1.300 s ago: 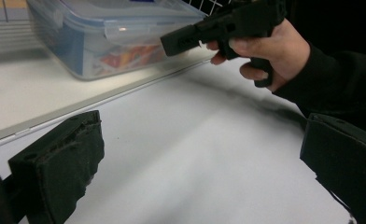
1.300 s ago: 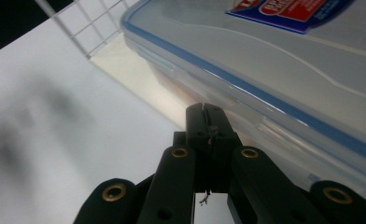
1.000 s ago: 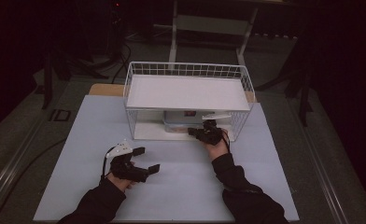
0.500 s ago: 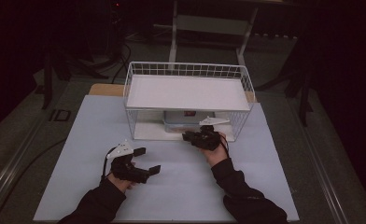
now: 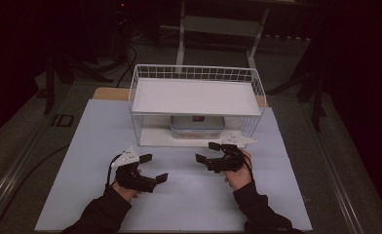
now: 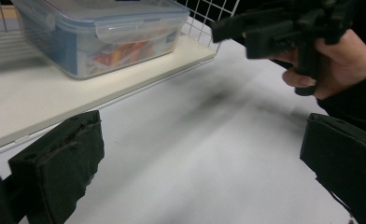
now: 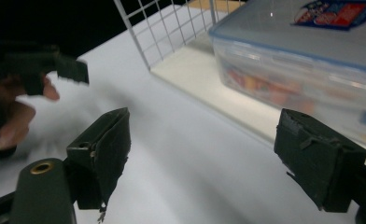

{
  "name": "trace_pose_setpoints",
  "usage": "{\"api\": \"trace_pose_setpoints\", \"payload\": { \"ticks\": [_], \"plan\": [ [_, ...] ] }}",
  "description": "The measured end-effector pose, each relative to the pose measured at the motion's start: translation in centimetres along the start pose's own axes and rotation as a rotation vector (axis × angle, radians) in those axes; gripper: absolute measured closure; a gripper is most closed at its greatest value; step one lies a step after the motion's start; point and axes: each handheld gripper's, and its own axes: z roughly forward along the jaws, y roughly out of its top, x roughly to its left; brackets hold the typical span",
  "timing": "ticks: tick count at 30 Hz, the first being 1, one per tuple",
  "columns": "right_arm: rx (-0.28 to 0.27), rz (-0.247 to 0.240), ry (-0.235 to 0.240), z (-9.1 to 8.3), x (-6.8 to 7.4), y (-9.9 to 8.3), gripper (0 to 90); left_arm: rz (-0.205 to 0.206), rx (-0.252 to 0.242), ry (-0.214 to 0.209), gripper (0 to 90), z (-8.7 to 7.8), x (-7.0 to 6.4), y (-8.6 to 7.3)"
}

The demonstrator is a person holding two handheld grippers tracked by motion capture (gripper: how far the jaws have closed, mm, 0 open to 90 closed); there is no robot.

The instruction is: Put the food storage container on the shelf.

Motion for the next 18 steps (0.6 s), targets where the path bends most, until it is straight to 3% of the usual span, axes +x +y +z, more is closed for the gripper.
{"api": "trace_pose_setpoints", "payload": {
  "ticks": [4,11,18],
  "plan": [
    [-0.021,0.020,-0.001,-2.0,0.2,-0.7,17.8,-0.006,0.001,-0.006,0.0,-0.2,-0.2,-0.1],
    [-0.065,0.003,-0.006,-5.6,1.0,-1.8,17.9,0.005,-0.011,-0.021,0.0,-0.6,-0.5,0.0],
    [-0.056,-0.024,-0.034,-7.8,1.5,-3.0,16.8,0.006,0.000,-0.037,0.0,-0.8,-0.7,-0.2]
  ]
}}
